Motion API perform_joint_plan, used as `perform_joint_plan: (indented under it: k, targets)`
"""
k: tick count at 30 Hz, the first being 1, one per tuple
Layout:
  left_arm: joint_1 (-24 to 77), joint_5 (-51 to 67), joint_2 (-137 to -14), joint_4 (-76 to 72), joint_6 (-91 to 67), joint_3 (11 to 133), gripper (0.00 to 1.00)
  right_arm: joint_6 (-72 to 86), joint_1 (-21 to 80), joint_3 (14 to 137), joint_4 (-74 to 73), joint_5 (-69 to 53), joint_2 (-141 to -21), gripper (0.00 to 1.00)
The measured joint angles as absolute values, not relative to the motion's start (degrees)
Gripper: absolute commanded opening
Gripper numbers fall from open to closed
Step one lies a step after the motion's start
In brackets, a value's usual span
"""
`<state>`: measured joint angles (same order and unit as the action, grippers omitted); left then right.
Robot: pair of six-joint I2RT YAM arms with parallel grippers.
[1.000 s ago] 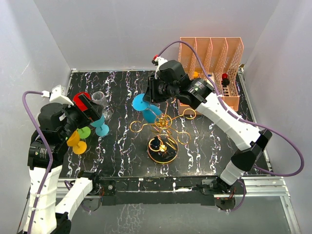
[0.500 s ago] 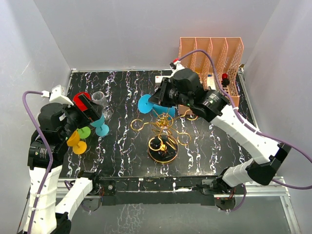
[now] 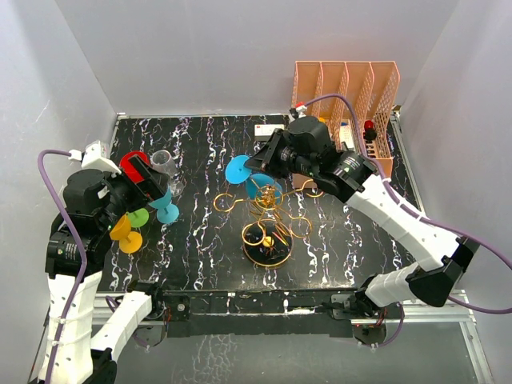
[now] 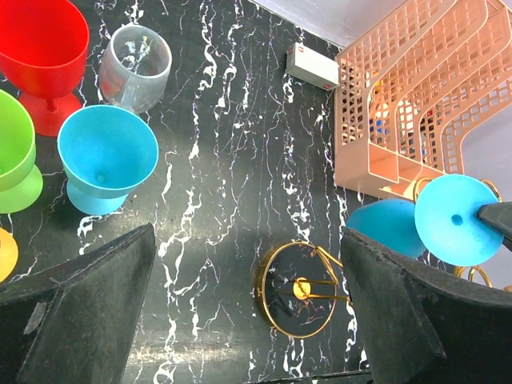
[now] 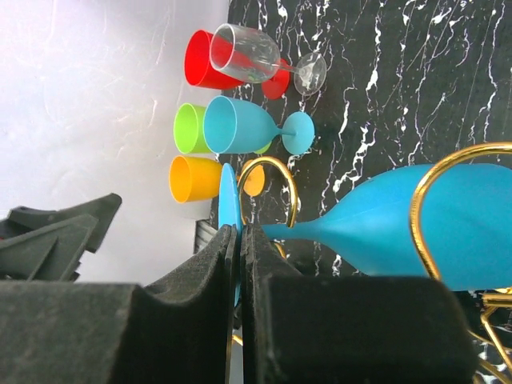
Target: Take the wine glass off the wine glass rack
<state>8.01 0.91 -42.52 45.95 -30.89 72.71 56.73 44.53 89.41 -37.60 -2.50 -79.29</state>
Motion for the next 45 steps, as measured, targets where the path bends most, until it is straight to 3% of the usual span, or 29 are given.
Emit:
perform_joint_plan:
  k: [20, 45]
  targets:
    - [8.0, 1.0, -42.5, 46.5, -31.1, 72.7, 0.97, 74.0, 42.0, 82.2, -34.4, 4.4, -71.7, 0.08]
    - [8.0, 4.2, -43.0, 46.3, -32.6, 72.7, 0.97, 76.6, 38.0, 77.3, 1.1, 5.3, -73.4, 0.08]
